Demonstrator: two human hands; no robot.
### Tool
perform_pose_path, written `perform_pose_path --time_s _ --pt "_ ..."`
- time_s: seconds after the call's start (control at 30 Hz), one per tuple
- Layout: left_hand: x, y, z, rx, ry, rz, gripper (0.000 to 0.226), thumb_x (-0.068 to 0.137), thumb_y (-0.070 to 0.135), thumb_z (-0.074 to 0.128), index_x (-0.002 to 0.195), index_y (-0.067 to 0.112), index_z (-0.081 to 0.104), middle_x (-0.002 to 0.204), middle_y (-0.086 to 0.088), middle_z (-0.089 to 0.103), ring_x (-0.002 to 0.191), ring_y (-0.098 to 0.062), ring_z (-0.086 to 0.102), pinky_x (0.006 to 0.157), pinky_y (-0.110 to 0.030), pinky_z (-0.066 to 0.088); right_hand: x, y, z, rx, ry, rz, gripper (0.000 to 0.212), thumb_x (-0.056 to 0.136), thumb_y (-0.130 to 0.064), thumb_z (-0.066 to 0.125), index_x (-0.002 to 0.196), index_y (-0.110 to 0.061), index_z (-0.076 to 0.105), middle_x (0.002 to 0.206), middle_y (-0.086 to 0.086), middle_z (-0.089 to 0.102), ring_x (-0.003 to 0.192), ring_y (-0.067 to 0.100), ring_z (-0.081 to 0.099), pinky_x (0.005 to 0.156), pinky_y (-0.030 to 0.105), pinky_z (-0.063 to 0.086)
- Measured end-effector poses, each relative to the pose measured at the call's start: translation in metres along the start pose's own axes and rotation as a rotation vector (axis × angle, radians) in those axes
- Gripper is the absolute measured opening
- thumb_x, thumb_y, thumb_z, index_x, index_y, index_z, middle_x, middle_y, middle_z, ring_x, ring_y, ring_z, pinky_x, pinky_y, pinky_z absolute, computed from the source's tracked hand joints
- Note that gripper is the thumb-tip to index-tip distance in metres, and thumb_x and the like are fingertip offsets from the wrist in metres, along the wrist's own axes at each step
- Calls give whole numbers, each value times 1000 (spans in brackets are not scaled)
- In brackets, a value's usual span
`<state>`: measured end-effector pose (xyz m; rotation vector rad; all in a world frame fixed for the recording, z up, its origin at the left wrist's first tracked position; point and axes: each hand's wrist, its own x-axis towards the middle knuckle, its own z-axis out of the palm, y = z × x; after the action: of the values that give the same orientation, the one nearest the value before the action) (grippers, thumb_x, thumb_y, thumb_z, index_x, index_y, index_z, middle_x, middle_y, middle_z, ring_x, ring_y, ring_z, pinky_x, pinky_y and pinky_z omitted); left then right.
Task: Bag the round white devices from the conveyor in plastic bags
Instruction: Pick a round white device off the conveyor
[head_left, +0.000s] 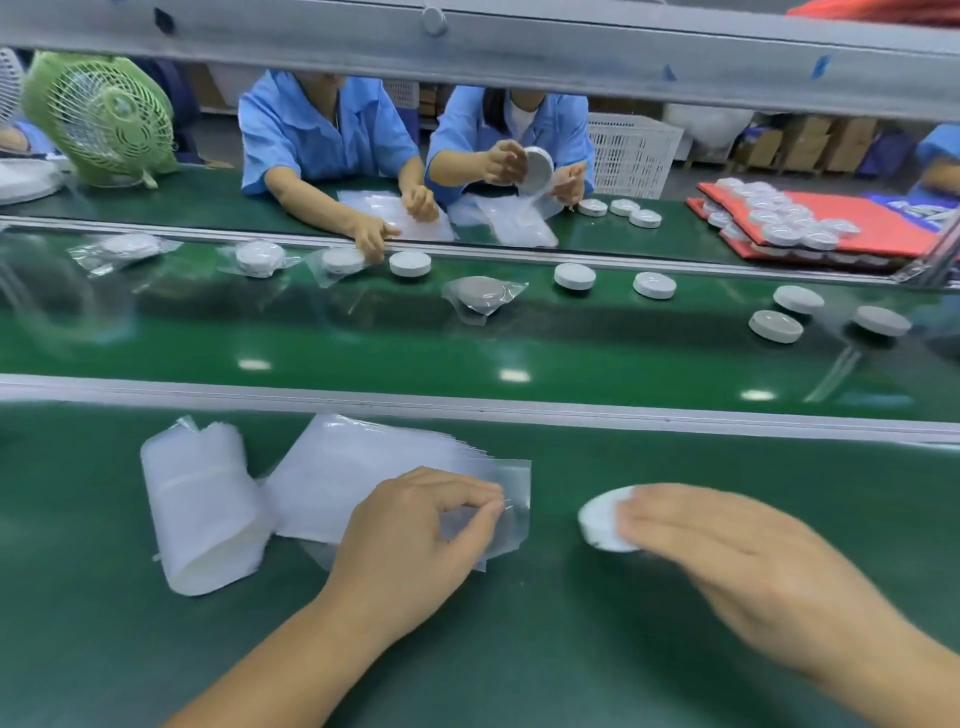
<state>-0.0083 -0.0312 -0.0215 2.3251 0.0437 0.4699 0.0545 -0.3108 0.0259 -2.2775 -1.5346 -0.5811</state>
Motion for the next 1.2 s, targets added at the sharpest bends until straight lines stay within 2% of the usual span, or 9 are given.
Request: perform_pose_path --time_s 0.13,0.3,0.47,0.63,0.77,0.87,0.97,1.1,1.2 --pt "-1 13 -2 -405 -121 -79 20 86 52 63 99 45 77 101 28 73 101 6 66 84 -13 51 34 -14 37 156 206 -32 31 107 -18 50 113 -6 78 118 3 75 108 16 72 99 26 54" --pt "-2 19 -4 -539 -130 -52 51 62 49 87 110 47 70 107 17 74 100 -6 69 83 -15 52 50 -26 55 572 435 382 11 84 -28 79 96 -28 81 101 -20 78 103 3 72 91 19 54" --pt "-1 35 12 -662 217 -123 28 75 42 81 101 46 71 98 16 75 88 -5 71 71 -16 55 65 -24 63 937 205 583 38 72 -67 80 107 -51 77 130 -24 66 132 3 55 101 25 50" --pt "21 31 9 -685 281 -159 11 92 24 72 98 33 73 98 14 76 95 -3 70 79 -15 53 95 -7 68 891 115 649 8 80 -45 82 86 -48 80 88 -18 78 79 -3 72 67 10 52" --pt "28 2 -8 -100 180 -52 45 93 53 60 134 45 44 137 27 45 132 4 38 104 -17 34 137 40 89 680 85 735 20 82 -31 86 71 -46 78 79 -23 75 78 3 70 71 19 52" --pt "25 -21 -21 342 120 77 42 88 60 50 127 44 55 134 20 48 131 -13 38 104 -34 37 182 91 106 498 163 822 13 84 -30 84 76 -37 77 77 -22 73 77 3 64 74 24 48" --pt "21 -33 -16 451 -16 109 30 84 62 50 97 46 72 114 25 62 118 -18 55 92 -40 48 224 136 114 269 180 863 8 92 -20 73 97 -23 79 94 -4 76 87 18 68 79 29 52" --pt "24 -36 -8 493 -64 154 29 84 63 50 86 51 76 104 27 68 102 -12 63 84 -39 54 254 165 135 46 -342 957 21 101 -20 58 113 -6 68 111 12 68 92 28 64 82 33 54" --pt "26 -35 -8 477 -64 173 26 84 61 51 81 52 76 102 26 69 99 -10 63 83 -36 54 252 163 148 196 -419 909 37 106 -29 53 135 -8 60 125 14 68 109 31 64 96 38 53"
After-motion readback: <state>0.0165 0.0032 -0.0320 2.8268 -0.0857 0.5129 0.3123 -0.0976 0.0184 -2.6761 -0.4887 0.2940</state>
